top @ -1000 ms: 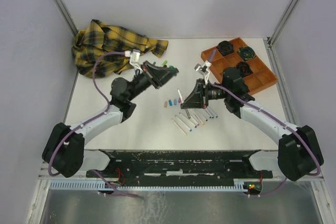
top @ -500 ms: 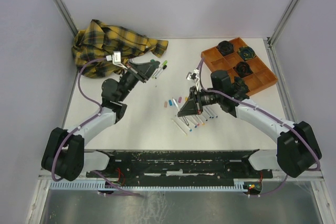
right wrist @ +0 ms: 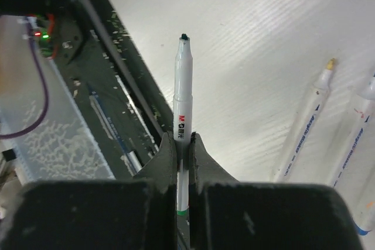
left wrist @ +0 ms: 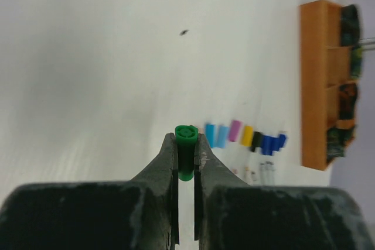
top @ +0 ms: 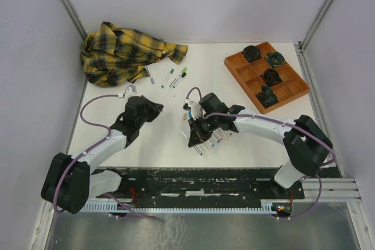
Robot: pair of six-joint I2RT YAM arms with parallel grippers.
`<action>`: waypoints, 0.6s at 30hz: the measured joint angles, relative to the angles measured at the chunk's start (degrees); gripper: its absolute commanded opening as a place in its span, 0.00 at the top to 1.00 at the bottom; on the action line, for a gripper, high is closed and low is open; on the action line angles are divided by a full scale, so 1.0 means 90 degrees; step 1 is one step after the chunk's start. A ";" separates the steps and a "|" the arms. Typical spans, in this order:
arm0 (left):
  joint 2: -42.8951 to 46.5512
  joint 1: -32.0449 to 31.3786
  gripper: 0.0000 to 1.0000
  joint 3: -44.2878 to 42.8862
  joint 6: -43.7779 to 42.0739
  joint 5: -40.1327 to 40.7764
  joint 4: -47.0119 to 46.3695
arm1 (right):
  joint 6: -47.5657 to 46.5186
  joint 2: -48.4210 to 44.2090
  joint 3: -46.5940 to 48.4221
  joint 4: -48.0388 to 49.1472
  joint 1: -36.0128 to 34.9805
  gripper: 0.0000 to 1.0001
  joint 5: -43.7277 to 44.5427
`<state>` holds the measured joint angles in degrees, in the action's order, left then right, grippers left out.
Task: Open the pen caps
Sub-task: Open the pen cap from the pen.
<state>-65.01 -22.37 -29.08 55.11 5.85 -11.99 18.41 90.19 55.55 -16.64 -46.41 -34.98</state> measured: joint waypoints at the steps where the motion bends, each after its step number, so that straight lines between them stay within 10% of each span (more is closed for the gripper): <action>1: -0.0158 0.0000 0.97 -0.0015 0.0024 0.0068 0.0248 | 0.0044 0.0119 0.0083 -0.0100 -0.0102 1.00 0.0240; 18: -0.1112 -0.0177 0.97 -0.0095 0.0068 0.0134 0.1035 | 0.0716 0.0933 0.0374 -0.0804 -0.0838 0.87 0.3033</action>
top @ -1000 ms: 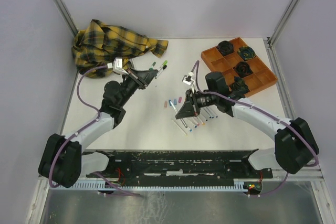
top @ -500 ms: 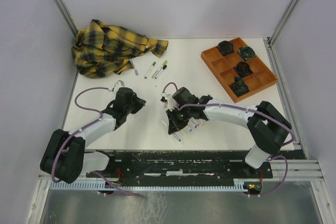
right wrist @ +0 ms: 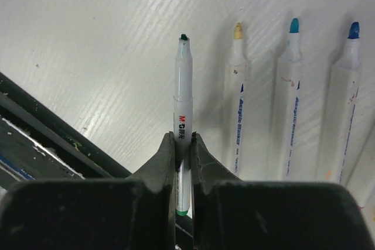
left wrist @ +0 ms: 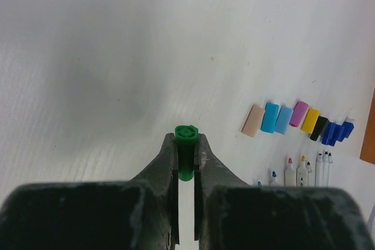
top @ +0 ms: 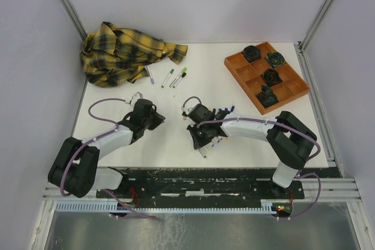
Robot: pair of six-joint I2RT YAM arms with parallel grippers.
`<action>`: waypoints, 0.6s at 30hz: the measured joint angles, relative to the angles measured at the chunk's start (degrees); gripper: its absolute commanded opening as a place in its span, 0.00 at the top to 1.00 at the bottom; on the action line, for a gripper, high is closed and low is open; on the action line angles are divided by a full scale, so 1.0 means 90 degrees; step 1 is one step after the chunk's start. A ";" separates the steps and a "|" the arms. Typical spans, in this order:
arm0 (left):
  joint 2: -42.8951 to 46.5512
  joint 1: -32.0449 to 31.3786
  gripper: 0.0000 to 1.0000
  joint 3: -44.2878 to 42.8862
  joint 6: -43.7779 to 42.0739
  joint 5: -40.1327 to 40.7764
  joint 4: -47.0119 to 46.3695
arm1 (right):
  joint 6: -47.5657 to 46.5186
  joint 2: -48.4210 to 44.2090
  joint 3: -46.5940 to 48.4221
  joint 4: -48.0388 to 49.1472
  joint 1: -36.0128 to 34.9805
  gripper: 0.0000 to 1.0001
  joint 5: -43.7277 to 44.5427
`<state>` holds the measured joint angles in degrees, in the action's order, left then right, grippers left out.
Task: Open the pen caps
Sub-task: Open the pen cap from the pen, then place the pen cap at the center of the board, then place the pen at the center of the board.
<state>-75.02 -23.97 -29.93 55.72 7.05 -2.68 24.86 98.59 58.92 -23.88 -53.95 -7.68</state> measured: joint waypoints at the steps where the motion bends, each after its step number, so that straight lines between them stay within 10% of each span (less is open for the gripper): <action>1: -0.0032 -0.0012 0.97 0.0000 0.0012 -0.0010 -0.0029 | 0.0019 0.0039 0.0002 -0.0002 0.0000 0.87 0.0049; 18: -0.0886 -0.0277 0.97 -0.0430 0.0022 -0.0182 -0.0274 | 0.0209 0.0398 0.0267 -0.0253 -0.0049 0.71 0.0406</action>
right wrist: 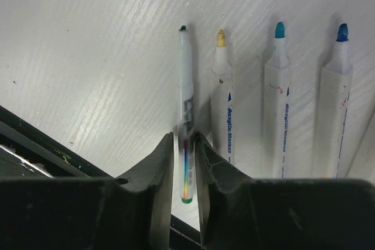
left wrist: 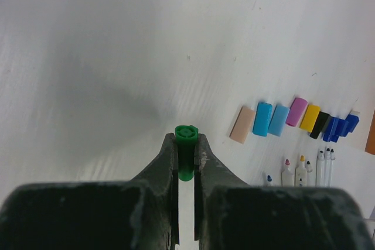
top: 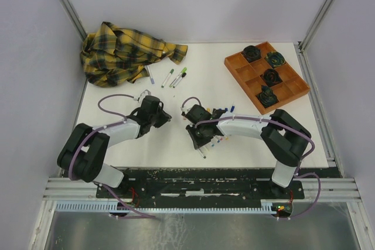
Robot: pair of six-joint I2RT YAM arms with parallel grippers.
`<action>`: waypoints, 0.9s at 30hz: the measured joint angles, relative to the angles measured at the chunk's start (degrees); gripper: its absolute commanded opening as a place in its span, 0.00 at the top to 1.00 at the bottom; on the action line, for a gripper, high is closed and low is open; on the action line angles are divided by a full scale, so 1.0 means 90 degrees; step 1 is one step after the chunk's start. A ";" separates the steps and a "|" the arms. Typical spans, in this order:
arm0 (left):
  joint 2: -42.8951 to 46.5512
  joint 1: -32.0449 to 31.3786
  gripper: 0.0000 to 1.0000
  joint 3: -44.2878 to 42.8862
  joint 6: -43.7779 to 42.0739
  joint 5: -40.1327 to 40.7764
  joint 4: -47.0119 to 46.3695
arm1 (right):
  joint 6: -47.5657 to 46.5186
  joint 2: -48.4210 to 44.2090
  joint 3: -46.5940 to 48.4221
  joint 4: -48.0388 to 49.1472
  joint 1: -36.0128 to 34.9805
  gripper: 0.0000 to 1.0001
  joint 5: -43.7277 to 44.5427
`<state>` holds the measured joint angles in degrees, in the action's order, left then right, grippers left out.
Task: Open the pen caps
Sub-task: Place the pen at the center of the board.
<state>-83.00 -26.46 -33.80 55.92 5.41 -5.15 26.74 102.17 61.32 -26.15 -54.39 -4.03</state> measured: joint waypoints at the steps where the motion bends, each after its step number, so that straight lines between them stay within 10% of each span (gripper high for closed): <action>1: -0.0090 -0.0005 0.97 -0.0056 0.0000 -0.0012 -0.0024 | 0.0000 0.0002 0.0010 -0.0012 0.0000 0.70 -0.0007; 27: -0.1137 -0.0117 0.62 -0.0631 0.0015 -0.0554 -0.0517 | -0.0024 0.0121 0.0182 -0.0199 -0.0015 0.64 -0.0270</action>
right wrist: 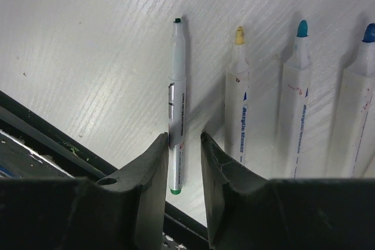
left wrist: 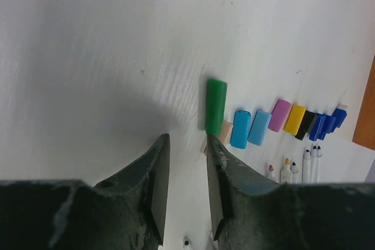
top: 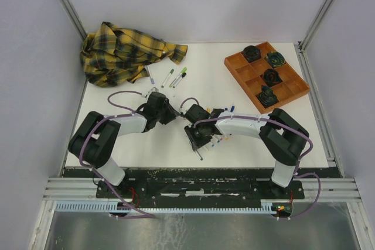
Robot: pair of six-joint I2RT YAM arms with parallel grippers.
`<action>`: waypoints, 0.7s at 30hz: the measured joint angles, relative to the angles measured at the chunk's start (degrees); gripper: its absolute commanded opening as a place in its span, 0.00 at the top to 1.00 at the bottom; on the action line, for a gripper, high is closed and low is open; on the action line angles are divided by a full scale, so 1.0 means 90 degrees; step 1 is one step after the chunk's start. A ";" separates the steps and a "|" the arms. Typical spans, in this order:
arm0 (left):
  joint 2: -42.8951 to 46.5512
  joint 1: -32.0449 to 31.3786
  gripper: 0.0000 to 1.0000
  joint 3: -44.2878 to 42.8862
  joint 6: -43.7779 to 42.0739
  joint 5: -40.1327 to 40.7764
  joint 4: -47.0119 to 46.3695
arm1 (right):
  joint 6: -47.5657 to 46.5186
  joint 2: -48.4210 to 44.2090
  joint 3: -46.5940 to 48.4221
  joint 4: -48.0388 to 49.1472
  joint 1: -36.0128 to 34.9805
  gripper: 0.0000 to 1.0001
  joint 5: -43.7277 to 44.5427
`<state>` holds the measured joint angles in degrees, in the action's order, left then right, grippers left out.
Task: Open the pen caps
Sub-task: Place the pen at the center of the board.
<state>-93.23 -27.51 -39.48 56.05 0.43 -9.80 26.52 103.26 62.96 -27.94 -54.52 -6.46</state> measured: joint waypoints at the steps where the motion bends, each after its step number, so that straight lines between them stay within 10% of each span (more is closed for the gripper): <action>1: 0.0000 0.0000 0.62 0.0000 0.0010 -0.0010 0.0000 | -0.0002 0.0002 0.0002 -0.0005 -0.0002 0.64 0.0000; 21: 0.0896 0.0000 0.64 -0.0036 -0.0204 0.0554 0.0517 | -0.0284 -0.0253 0.0151 -0.0165 0.0000 0.62 -0.0117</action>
<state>-85.17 -27.51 -39.81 54.22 5.41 -5.15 23.97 100.99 64.31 -29.43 -54.52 -7.51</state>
